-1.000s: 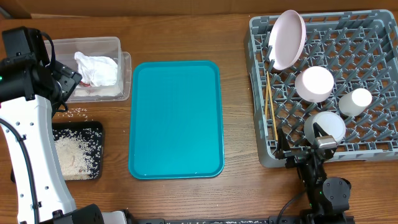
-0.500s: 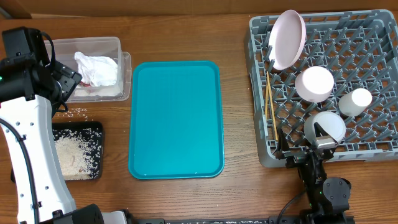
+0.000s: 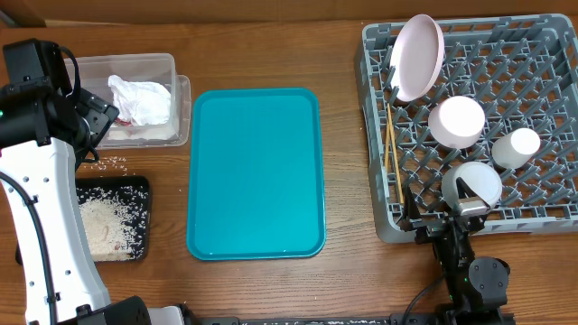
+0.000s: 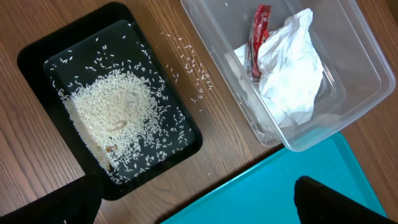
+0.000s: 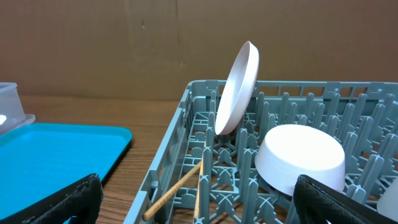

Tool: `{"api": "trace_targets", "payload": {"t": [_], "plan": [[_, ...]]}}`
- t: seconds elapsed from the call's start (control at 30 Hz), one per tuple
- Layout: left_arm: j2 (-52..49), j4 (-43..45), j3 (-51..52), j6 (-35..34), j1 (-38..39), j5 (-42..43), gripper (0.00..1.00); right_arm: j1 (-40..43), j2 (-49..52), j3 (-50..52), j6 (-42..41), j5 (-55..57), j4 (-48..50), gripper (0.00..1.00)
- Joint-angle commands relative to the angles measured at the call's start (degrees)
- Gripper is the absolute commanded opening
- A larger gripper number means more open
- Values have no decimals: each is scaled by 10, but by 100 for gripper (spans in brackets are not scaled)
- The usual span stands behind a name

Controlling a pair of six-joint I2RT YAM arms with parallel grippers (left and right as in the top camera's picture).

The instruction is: Sort waste into correct bins and load items into the dishwasher

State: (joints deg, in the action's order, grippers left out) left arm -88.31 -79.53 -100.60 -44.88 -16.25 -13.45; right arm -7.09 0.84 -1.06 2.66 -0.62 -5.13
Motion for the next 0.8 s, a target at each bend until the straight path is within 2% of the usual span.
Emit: {"api": "trace_targets", "payload": {"t": [0.0, 0.5, 0.67, 0.77], "plan": [[-5, 0, -3, -5, -2, 0, 100, 5, -7, 6, 2, 6, 3, 100], [-12, -3, -3, 1, -2, 0, 100, 5, -7, 6, 2, 6, 3, 100], [-11, -61, 5, 1, -2, -4, 100, 5, -7, 6, 2, 6, 3, 100], [-4, -90, 45, 1, -2, -21, 100, 5, -7, 6, 2, 6, 3, 100]]}}
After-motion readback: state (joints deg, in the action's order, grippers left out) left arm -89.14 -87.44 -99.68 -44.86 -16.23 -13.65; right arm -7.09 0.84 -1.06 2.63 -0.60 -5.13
